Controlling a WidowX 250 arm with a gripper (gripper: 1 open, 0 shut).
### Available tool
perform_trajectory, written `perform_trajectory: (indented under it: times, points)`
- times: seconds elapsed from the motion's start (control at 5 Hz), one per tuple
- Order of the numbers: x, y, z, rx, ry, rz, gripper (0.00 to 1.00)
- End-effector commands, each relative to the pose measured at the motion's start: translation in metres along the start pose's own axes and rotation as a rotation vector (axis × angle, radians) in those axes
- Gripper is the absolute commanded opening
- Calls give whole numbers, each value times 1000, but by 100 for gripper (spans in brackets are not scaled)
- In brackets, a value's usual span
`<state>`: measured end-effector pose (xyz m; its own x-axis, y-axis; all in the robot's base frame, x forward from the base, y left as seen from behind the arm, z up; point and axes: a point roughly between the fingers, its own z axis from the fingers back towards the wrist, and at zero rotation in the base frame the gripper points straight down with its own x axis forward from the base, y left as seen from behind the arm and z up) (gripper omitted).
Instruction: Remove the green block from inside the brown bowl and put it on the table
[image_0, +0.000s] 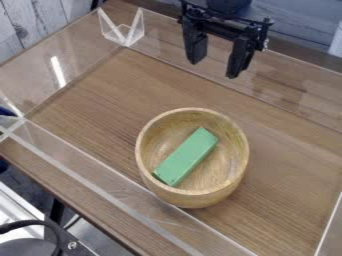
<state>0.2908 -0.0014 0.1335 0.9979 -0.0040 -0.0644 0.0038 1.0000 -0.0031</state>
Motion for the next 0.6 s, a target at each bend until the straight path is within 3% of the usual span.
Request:
perform_trajectory:
  times: [0.0,0.4]
  points:
    - [-6,0,-11,6,28,-10,100]
    - [-36,6,-35,22,64,-67,100]
